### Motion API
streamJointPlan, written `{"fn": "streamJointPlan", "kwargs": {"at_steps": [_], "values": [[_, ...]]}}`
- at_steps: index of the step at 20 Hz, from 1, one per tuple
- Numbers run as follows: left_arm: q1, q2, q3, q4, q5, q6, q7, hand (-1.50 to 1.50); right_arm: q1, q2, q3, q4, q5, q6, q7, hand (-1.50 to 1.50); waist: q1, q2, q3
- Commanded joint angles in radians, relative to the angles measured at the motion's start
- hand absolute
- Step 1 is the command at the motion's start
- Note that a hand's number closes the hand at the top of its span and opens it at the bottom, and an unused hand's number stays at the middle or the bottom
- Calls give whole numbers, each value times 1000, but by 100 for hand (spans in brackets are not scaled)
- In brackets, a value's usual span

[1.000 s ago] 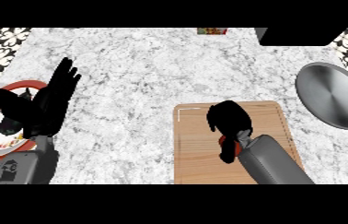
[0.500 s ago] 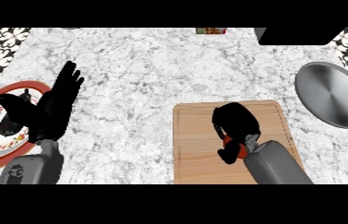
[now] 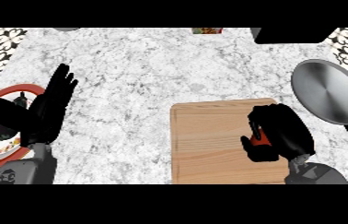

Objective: Pick the bell pepper from the cutting board and place it in the pan

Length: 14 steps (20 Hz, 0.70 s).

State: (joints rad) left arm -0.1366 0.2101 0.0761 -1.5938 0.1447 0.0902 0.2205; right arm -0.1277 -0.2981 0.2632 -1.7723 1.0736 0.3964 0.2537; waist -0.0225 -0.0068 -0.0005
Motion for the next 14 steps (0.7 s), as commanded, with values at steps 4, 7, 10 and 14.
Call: {"fn": "streamJointPlan", "kwargs": {"at_steps": [4, 7, 10, 14], "values": [[30, -15, 3, 7, -6, -2, -42, 0, 3, -78, -85, -372, 62, -32, 64, 150, -3, -3, -1], [17, -27, -18, -4, -18, 2, -22, 0, 17, -51, -62, -506, 86, 53, 146, 150, 10, 2, 0], [-10, -7, 13, 30, 8, -35, -26, 0, -96, -51, -208, -483, -26, 162, 146, 150, 21, 6, 0], [14, -24, -4, -21, -2, -18, 5, 0, -178, -67, -389, -413, -124, 142, 116, 150, 25, 7, 0]]}}
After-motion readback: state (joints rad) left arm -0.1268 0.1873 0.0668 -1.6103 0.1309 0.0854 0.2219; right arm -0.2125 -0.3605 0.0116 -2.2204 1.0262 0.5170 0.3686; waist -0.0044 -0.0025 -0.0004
